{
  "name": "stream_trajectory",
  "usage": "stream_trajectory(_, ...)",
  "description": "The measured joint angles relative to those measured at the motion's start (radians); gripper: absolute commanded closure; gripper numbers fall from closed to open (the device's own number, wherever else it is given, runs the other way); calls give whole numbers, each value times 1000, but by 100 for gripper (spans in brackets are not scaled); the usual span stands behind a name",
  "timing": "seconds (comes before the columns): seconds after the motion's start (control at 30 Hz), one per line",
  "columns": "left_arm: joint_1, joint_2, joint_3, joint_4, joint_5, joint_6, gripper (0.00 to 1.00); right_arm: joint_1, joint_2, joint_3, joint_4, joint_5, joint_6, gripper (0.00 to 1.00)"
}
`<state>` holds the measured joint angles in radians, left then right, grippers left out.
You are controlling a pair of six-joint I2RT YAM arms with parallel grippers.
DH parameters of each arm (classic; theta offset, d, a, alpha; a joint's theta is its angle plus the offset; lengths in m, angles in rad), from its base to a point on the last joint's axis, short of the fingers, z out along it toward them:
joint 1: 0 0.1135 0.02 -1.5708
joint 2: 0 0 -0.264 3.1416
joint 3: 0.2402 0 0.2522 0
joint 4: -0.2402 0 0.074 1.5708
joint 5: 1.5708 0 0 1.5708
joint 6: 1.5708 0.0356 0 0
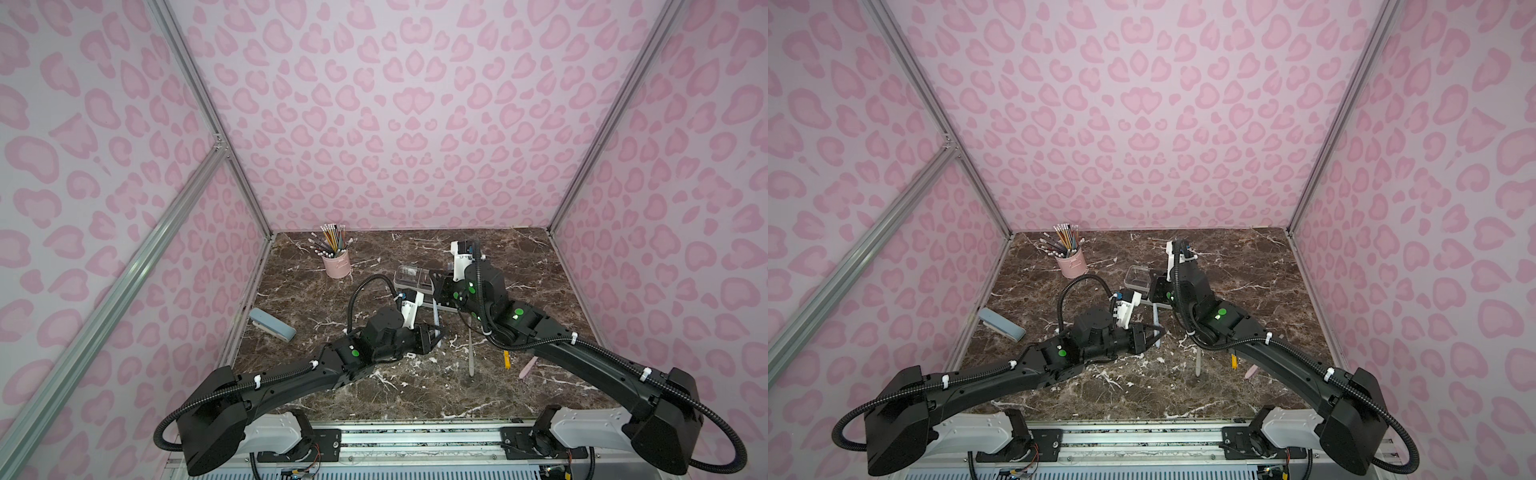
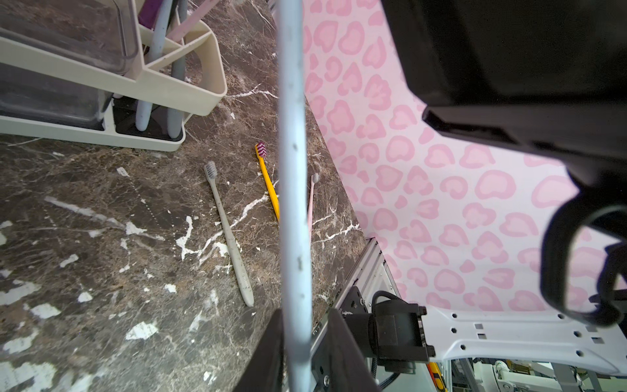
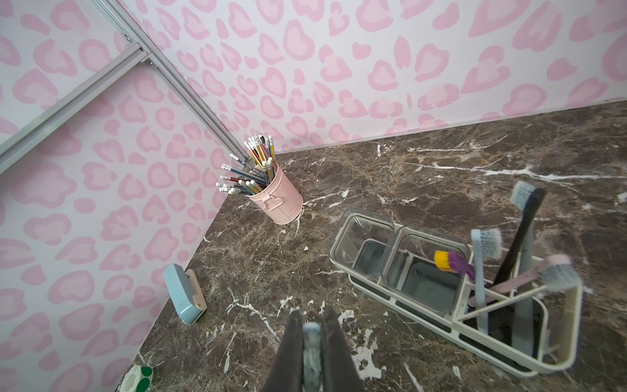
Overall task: Place the toothbrush into the toothbrush holder
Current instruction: Pick up the toothbrush from the center of the board.
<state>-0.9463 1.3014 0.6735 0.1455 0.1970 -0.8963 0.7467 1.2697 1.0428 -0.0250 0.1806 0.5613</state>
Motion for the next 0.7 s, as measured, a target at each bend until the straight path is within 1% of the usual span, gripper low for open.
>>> stream_trajectory(0.43,0,-4,0,-3,-14,0,89,-1,-15,-6,3,0,8,100)
stream_trajectory(0.57,-1,-8,0,-6,-20,4,96,-1,-23,-10,5,0,8,99)
stream_trajectory(0.63,-1,-9,0,-7,-24,5,97,-1,-27,-10,5,0,8,89)
stream_trajectory(0.7,-1,-10,0,-7,-26,9,97,-2,-35,-10,3,0,9,76)
